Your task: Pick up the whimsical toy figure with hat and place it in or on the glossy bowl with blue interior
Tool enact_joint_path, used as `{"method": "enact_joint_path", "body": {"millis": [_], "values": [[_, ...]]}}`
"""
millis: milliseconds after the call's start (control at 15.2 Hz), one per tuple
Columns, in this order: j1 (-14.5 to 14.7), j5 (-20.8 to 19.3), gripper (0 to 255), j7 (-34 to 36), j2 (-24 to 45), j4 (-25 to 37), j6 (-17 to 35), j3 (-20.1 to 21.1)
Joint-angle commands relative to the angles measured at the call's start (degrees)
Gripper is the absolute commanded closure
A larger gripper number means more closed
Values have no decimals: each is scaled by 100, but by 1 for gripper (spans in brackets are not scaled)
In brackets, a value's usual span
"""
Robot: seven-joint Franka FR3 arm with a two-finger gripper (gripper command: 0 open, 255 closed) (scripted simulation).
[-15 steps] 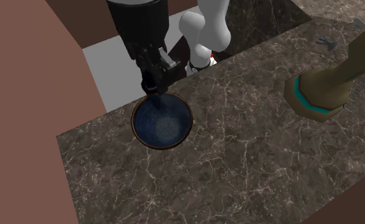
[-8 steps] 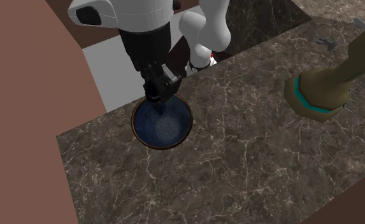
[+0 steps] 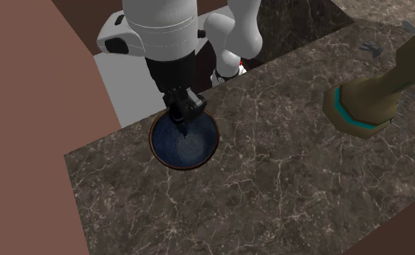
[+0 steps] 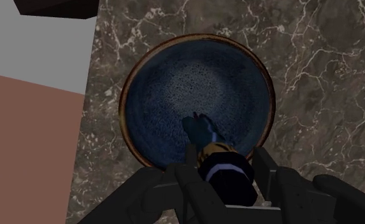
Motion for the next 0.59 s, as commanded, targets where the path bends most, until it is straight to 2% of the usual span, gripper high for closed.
{"method": "enact_joint_path", "body": {"millis": [0, 396, 462, 528], "values": [[0, 2, 255, -6, -10, -49, 43, 0], [0, 2, 255, -6, -10, -49, 43, 0], [0, 2, 0, -6, -10, -49, 43, 0], [0, 2, 0, -6, -10, -49, 43, 0]]}}
